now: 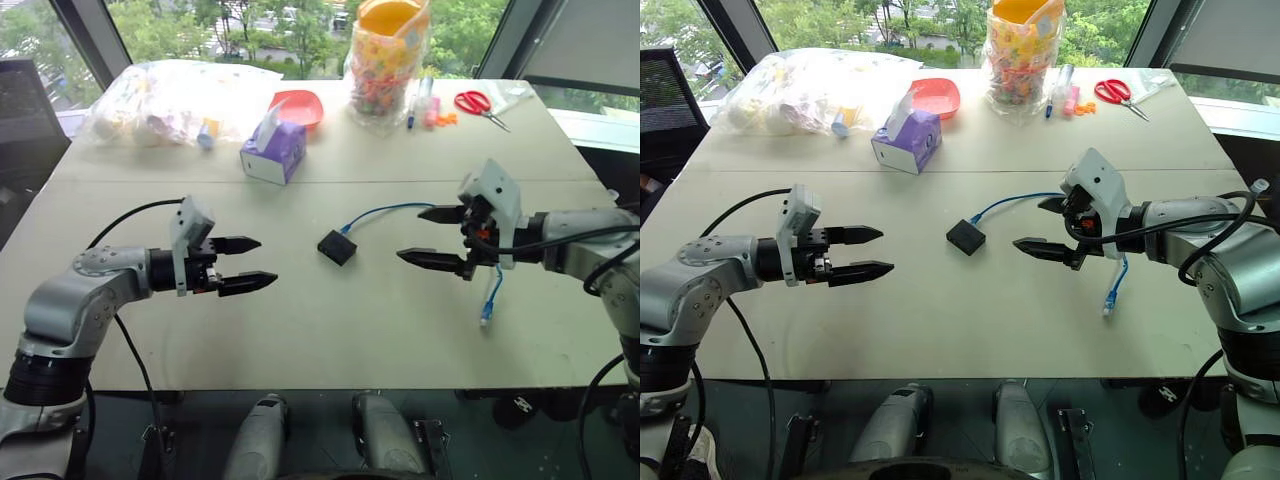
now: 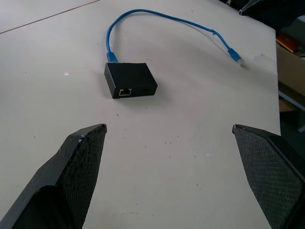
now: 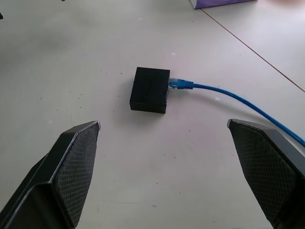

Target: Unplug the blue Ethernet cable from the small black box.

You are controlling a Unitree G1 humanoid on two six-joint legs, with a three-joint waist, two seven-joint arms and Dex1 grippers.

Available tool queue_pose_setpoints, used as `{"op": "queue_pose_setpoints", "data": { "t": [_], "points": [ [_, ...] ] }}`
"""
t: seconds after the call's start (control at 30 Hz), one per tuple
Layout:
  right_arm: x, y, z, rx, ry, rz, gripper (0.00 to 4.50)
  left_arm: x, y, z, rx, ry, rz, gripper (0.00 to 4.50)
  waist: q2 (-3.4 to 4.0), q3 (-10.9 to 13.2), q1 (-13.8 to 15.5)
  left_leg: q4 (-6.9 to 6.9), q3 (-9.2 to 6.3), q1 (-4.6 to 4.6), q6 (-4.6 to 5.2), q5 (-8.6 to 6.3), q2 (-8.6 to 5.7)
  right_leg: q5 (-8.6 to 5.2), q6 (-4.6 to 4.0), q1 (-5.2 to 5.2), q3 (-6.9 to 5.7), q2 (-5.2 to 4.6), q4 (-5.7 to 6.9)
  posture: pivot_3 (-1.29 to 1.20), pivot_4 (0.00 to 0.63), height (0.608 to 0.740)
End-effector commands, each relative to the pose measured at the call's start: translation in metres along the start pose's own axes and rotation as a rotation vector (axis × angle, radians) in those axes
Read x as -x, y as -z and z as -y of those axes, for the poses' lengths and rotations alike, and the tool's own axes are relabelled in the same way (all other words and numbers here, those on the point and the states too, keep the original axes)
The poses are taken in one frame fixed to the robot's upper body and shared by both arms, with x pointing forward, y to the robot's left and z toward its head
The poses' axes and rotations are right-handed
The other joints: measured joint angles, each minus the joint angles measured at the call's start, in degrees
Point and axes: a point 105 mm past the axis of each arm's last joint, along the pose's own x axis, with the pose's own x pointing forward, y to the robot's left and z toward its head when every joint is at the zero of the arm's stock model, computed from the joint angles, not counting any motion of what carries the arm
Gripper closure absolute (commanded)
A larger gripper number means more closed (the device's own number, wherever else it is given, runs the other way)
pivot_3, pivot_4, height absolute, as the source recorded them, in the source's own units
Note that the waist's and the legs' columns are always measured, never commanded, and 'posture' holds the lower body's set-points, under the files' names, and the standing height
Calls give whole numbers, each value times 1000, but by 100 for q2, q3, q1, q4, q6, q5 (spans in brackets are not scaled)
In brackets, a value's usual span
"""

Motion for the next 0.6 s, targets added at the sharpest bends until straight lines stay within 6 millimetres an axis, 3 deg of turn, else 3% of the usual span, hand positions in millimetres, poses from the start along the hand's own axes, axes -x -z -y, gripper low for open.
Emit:
{"op": "queue_pose_setpoints", "data": {
  "t": [0.03,0.13,0.3,0.6],
  "points": [
    [2,-9,4,47,17,23,0,4,-17,1,-29,-1,55,64,0,0,-1,0,0,0,0,0,0,0,0,0,0,0,0,0,150,740],
    [3,-10,7,51,29,28,0,4,-24,2,-21,11,75,64,0,0,-1,1,0,-1,0,0,0,0,0,0,0,0,0,0,150,740],
    [2,-8,11,63,38,18,0,1,-16,-1,-54,-2,32,64,0,0,-15,1,1,0,0,0,0,1,1,-1,0,1,2,0,150,740],
    [-6,-12,19,102,18,8,0,-2,-19,0,-53,-24,61,64,0,0,-14,4,1,1,0,0,0,1,1,-1,1,1,7,0,150,740]
  ]
}}
